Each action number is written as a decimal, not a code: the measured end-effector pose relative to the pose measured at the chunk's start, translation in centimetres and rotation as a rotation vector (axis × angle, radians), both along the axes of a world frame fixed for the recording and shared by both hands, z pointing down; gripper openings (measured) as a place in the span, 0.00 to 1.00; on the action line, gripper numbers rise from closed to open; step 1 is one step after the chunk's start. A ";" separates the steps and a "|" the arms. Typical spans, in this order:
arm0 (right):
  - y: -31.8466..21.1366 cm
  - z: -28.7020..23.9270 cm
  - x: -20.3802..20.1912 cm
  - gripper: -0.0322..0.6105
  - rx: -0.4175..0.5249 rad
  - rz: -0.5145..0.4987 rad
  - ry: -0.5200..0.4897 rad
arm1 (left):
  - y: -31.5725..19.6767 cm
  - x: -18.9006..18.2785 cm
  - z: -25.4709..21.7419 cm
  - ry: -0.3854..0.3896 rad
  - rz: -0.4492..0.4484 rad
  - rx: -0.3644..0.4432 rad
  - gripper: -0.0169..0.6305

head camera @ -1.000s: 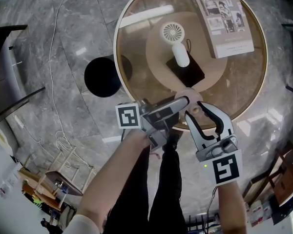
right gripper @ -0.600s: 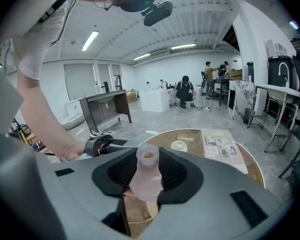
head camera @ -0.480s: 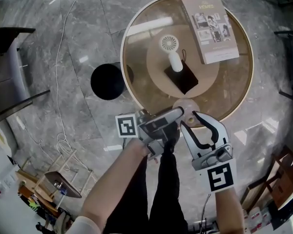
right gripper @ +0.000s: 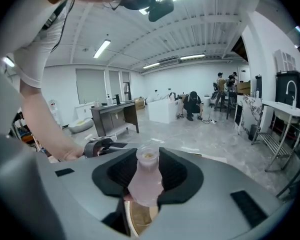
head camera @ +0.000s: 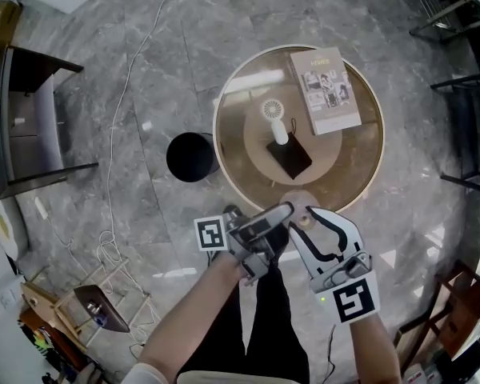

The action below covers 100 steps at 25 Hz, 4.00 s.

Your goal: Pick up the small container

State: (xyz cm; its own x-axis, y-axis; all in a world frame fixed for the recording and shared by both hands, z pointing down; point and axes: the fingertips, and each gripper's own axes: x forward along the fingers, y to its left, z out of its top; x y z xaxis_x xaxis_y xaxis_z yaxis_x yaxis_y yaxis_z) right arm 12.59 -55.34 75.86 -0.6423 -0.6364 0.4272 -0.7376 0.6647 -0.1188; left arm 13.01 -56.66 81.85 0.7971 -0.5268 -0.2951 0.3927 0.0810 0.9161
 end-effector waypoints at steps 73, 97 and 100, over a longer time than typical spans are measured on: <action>33.5 -43.4 -12.5 0.28 0.231 0.131 -0.022 | 32.8 -12.3 -43.6 0.003 0.238 0.076 0.45; 33.3 -45.4 -9.1 0.28 0.297 -0.016 -0.040 | 32.5 -8.9 -45.8 0.040 0.076 0.095 0.45; 33.3 -45.3 -9.0 0.28 0.297 -0.022 -0.045 | 32.4 -8.9 -45.8 0.035 0.069 0.098 0.45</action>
State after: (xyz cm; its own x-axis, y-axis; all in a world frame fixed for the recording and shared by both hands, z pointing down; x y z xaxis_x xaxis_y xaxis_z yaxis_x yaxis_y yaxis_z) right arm 3.59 -22.08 30.52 -0.6712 -0.7151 0.1953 -0.7211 0.6909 0.0515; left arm 4.10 -24.26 36.02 0.8188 -0.4381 -0.3709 0.4212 0.0196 0.9067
